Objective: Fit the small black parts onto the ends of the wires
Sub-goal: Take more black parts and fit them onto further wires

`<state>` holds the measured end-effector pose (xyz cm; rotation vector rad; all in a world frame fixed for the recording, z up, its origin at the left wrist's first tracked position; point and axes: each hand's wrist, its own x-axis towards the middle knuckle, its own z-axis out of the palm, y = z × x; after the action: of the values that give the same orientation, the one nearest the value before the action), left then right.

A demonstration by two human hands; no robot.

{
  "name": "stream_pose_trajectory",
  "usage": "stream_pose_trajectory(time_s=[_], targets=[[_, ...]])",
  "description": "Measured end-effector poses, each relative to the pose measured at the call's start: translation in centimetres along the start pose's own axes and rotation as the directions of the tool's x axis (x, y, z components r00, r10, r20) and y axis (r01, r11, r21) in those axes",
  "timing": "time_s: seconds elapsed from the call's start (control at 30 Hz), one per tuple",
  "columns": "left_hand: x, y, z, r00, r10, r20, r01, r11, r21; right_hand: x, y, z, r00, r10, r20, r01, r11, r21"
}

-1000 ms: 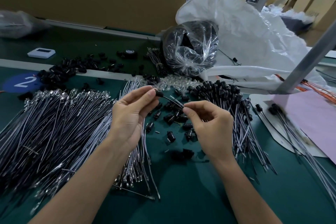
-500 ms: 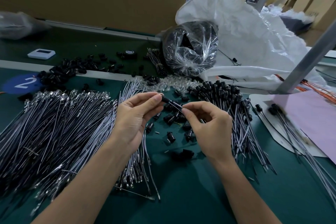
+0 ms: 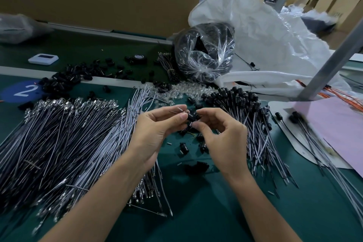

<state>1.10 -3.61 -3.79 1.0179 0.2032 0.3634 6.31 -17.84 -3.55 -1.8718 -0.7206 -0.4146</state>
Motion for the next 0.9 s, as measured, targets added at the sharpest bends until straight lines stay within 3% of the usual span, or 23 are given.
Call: stream_pose_trajectory(time_s=[0.2, 0.4, 0.6, 0.7, 0.8, 0.9], targets=[[-0.1, 0.2, -0.1, 0.999, -0.003, 0.035, 0.002, 0.999, 0.04, 0.0, -0.5, -0.1, 0.994, -0.077, 0.076, 0.081, 0.995, -0.052], [-0.4, 0.1, 0.3, 0.998, 0.065, -0.013, -0.063, 0.99, 0.123, -0.1, -0.3, 0.0, 0.997, -0.072, 0.025, 0.075, 0.989, -0.13], [0.2, 1.9, -1.1, 0.956, 0.097, -0.277, -0.138, 0.981, -0.133, 0.3, 0.2, -0.3, 0.999, -0.039, 0.001, 0.038, 0.982, -0.187], [0.4, 2.3, -1.8, 0.928, 0.094, -0.359, -0.165, 0.971, -0.171, 0.6, 0.4, -0.7, 0.999, -0.044, 0.023, 0.047, 0.983, -0.179], [0.3, 2.1, -1.7, 0.928, 0.048, -0.37, -0.129, 0.971, -0.199, 0.7, 0.5, -1.0, 0.998, 0.034, 0.06, -0.03, 0.997, -0.065], [0.5, 1.9, -1.7, 0.935, 0.0, -0.355, -0.076, 0.977, -0.201, 1.0, 0.3, -1.5, 0.974, 0.192, 0.122, -0.221, 0.923, 0.315]])
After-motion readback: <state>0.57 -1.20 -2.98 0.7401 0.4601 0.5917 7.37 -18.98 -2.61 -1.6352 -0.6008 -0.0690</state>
